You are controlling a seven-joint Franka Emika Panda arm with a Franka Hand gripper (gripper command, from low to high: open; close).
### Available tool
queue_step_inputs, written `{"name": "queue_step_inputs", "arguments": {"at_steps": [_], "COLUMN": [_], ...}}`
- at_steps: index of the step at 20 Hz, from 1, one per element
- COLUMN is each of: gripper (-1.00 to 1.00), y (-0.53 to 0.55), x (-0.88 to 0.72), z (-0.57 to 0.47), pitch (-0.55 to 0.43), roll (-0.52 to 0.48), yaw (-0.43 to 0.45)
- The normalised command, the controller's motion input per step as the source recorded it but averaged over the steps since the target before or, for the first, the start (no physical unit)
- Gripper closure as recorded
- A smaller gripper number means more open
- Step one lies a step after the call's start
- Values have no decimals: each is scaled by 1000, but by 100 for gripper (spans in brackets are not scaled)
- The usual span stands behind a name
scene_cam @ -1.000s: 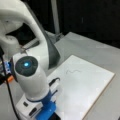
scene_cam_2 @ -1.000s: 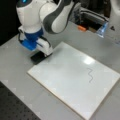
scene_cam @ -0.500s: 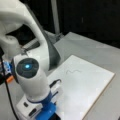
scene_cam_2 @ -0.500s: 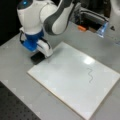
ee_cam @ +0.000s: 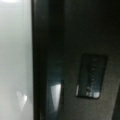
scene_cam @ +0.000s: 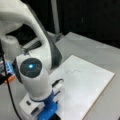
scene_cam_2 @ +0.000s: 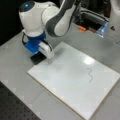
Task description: Erasing curve lines
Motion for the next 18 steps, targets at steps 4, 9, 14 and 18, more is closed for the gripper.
{"name": "queue_step_inputs", "arguments": {"at_steps": [4,9,14,18], "gripper": [-100,-100,-100,-100], "y": [-69,-70,-4,31], "x": [1,-2,0,-1], "z": [-84,-75,-96,-105], "pitch": [-77,-69,-73,-76], "roll": [-70,-57,-43,-23], "yaw": [-16,-5,-2,-7]}}
